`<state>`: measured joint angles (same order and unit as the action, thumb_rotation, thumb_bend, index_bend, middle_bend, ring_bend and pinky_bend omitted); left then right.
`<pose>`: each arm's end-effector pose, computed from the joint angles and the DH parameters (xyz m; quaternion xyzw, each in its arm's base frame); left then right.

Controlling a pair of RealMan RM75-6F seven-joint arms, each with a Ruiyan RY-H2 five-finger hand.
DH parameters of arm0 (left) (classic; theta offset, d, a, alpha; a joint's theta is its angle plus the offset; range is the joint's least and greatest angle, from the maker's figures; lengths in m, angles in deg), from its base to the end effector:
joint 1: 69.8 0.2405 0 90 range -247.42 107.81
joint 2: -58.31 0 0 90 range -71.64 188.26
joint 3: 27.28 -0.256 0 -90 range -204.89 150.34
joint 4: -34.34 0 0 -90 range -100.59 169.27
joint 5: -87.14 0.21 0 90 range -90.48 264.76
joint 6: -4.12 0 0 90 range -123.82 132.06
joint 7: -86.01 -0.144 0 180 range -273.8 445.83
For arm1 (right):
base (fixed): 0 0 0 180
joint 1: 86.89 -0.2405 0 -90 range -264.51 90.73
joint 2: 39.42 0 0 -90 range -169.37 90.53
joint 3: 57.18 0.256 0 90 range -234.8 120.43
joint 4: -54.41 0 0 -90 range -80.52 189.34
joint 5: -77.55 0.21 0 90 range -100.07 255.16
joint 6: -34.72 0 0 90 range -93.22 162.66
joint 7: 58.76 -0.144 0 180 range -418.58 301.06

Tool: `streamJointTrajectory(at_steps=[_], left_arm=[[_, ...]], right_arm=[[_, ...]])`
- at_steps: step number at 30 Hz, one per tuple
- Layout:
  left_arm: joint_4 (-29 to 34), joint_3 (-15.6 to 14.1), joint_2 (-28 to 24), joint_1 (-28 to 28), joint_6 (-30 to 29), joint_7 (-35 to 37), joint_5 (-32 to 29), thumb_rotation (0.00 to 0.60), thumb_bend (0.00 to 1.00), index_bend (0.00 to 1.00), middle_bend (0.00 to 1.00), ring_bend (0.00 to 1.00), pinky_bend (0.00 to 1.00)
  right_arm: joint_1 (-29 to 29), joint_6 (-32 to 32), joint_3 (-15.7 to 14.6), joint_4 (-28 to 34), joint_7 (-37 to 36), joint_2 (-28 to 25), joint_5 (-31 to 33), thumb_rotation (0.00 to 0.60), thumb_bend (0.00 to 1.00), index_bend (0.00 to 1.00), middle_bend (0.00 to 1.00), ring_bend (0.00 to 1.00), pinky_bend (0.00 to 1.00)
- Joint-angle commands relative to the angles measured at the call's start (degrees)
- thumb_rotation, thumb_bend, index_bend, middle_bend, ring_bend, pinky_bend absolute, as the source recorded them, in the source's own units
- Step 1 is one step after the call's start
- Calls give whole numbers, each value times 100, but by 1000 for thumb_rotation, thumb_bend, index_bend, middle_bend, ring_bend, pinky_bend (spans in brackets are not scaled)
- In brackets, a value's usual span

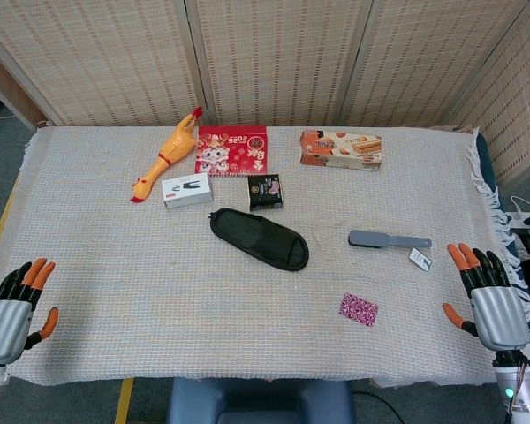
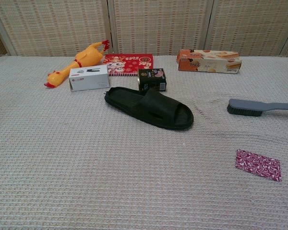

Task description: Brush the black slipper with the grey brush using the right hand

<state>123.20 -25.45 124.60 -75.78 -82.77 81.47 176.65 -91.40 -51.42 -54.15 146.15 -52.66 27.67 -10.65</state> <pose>-0.3077 0.1837 0.1506 -0.6304 -0.3328 -0.3798 0.5895 -0.3031 -0.1794 0.1442 0.6126 -0.3552 0.3817 0.5940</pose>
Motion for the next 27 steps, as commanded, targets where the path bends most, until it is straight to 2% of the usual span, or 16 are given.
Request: streamJointTrajectory(at_steps=[1,8,17,19,27], left_arm=[[22,-4,-11,-26,59,-2,-22,564,482,0,0,0,101],[68,17,-15,-66,110,16,-51,569,484,0,0,0,102],[95,-20,-80,-62,135,138,-46,576,483,0,0,0,104],[113,-12,-113,-54,125,171,-65,578,483,0,0,0,105],[146,-55,-181,-38,132,232,-37,580,483,0,0,0,106]], right_arm=[[8,4,28,-6,68,23,79,600,158,0,0,0,0],[-234,516,245,-244,330,292,614,600,159,0,0,0,0],[-1341,2106,876,-575,987,366,1645,600,158,0,0,0,2],[-1654,2524,979,-752,1117,468,1868,600,159,0,0,0,31],[-2522,3589,1028,-1773,1550,1253,2538,600,159,3,2,0,116]])
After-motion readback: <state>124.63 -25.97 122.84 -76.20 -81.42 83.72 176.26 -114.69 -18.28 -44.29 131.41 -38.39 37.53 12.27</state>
